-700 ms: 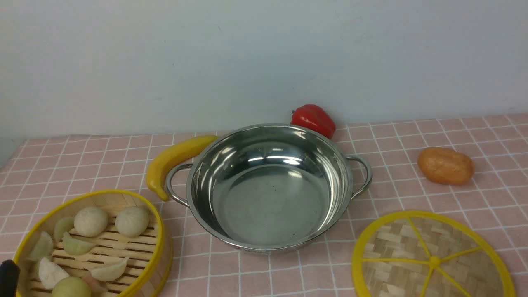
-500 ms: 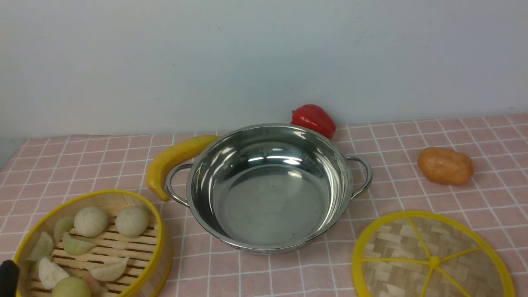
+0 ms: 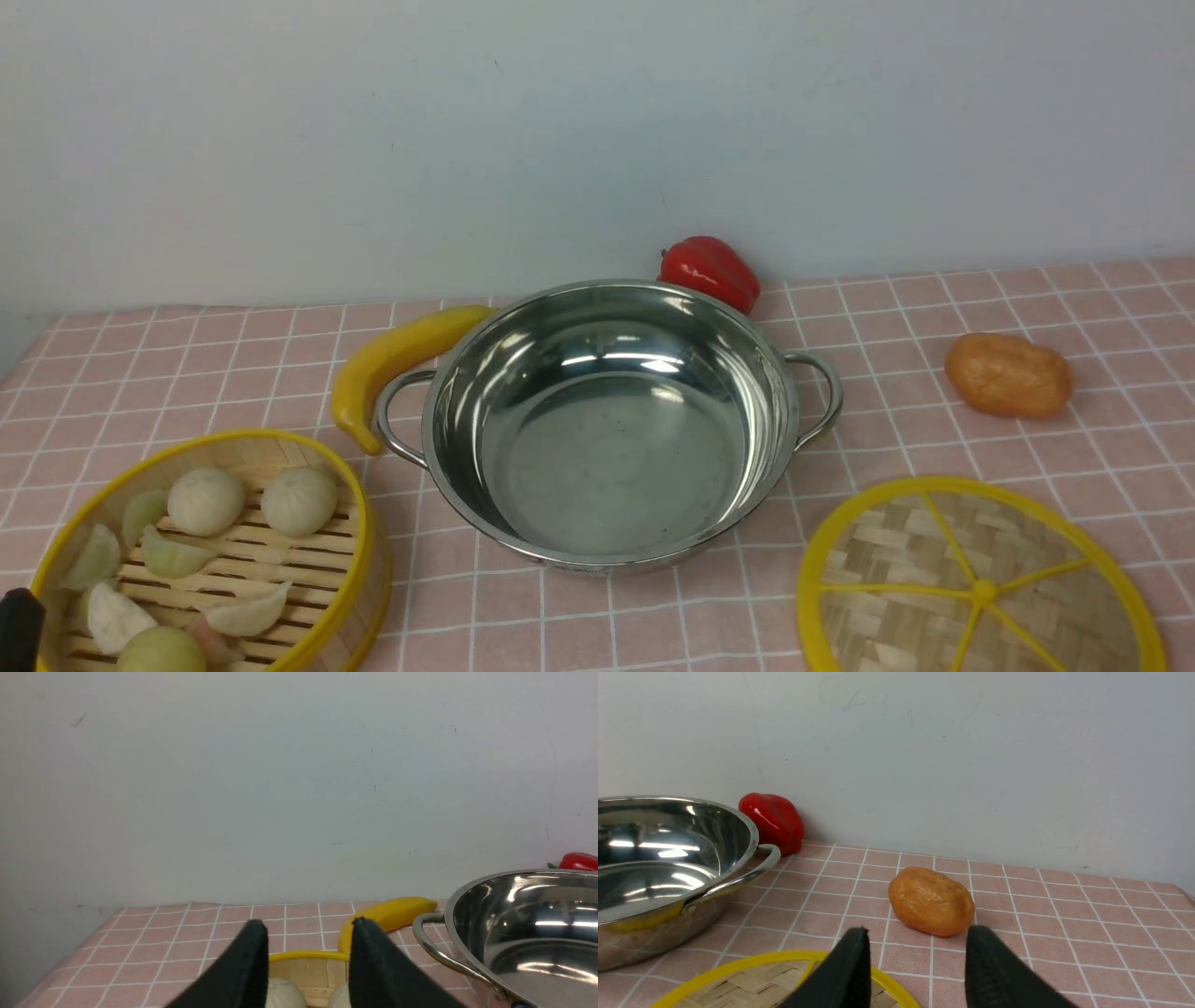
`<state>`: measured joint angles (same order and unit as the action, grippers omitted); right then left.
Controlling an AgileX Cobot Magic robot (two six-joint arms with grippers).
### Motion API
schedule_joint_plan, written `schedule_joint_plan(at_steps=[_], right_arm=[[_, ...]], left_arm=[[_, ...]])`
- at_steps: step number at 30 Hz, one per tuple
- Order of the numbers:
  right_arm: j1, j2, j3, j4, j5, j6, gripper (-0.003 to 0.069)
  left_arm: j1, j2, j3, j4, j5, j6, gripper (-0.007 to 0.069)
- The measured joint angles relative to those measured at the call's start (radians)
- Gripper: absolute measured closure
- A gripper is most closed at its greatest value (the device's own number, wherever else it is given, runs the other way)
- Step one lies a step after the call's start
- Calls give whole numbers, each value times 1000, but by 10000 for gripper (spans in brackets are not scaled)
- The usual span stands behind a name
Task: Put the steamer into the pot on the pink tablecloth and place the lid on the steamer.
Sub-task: 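Grasp the rim of the steamer basket holding the buns with the left gripper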
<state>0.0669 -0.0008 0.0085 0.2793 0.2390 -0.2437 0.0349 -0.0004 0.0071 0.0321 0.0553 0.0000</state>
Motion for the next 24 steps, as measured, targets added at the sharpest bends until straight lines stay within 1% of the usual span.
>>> schedule_joint_plan(at_steps=[6, 8, 9, 10, 12, 15, 18, 20, 22, 23, 24], right_arm=[[0, 0, 0, -27, 0, 0, 356], [0, 0, 0, -34, 0, 0, 356], [0, 0, 0, -34, 0, 0, 356], [0, 0, 0, -35, 0, 0, 356], [0, 0, 0, -38, 0, 0, 356], [0, 0, 0, -38, 0, 0, 356], [0, 0, 0, -38, -1, 0, 356], [0, 0, 0, -23, -8, 6, 356], [0, 0, 0, 94, -50, 51, 356], [0, 0, 0, 105, -56, 56, 356], [0, 0, 0, 205, -83, 97, 356]], left_arm=[[0, 0, 1, -3, -27, -16, 382], [0, 0, 1, -32, -92, -62, 382], [0, 0, 1, -32, -100, -69, 382], [0, 0, 1, -51, -163, -131, 382], [0, 0, 1, -73, -237, -206, 382], [0, 0, 1, -80, -355, -287, 382], [0, 0, 1, -81, -446, -308, 382], [0, 0, 1, -80, -472, -310, 382], [0, 0, 1, -79, -524, -313, 382], [0, 0, 1, -78, -530, -313, 382], [0, 0, 1, -78, -555, -315, 382]])
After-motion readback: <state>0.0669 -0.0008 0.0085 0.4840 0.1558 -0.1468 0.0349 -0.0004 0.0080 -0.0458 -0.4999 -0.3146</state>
